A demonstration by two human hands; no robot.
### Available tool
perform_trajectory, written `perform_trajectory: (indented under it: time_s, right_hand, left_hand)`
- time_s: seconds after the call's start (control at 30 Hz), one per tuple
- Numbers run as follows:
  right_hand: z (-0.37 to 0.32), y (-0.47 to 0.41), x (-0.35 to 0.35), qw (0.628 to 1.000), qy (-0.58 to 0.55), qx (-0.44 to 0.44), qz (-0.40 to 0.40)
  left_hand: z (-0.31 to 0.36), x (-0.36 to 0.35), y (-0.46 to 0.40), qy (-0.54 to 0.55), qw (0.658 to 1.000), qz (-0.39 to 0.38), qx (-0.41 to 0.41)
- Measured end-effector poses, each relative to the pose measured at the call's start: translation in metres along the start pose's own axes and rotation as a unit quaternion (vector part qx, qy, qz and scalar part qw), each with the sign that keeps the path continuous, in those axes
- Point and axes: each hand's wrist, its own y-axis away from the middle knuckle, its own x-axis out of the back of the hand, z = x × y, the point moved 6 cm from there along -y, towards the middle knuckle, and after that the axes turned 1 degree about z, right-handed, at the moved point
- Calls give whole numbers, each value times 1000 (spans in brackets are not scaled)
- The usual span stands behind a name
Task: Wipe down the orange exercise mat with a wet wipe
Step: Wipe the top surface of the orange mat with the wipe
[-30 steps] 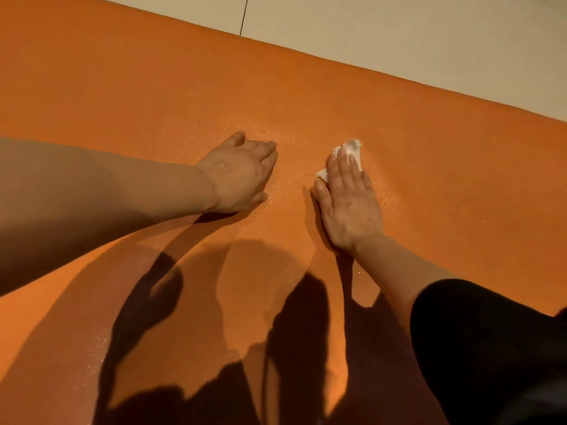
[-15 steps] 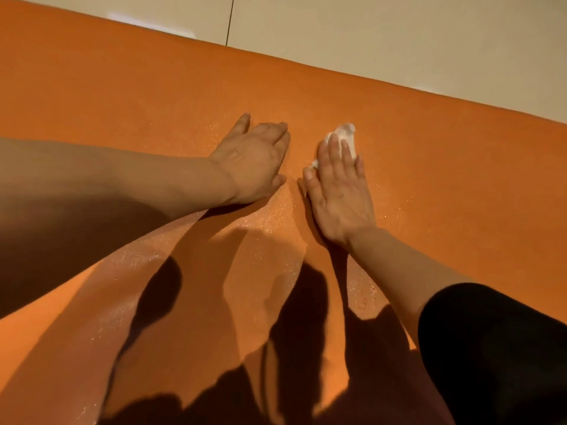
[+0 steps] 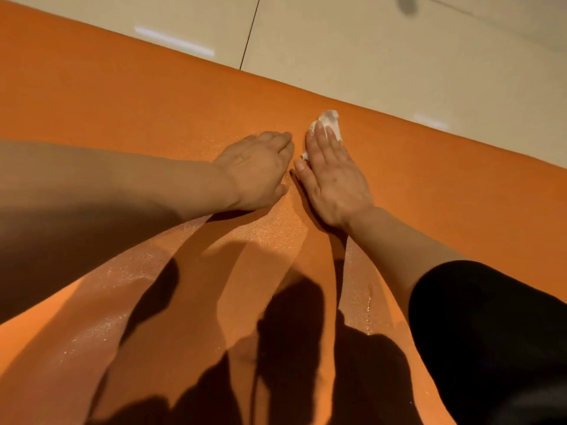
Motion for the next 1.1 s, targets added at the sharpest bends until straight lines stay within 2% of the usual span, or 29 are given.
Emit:
perform_trajectory:
  time_s: [0.1,0.23,0.53,0.87,1.0,1.1]
  right_hand:
    - [1,-28,8,999,12,46,-16]
    - [8,-54,14,997,47,47,-27]
    - [58,-45,21,997,41,-63,-1]
    - [121,8,25,986,39,-164,-15]
    - [104,9,21,978,15,-207,6]
    - [58,3,11,991,-4,-130,18]
  left_hand:
    - [-4,3,-2,0,1000,19,7]
    - [-8,5,-7,-25,999,22,14]
    - [21,6,-25,-39,999,3,-3]
    - [43,3,-25,-44,998,-38,-30]
    - [37,1,-17,-40,996,-63,-44]
    - [28,1,-7,-49,996,-62,-38]
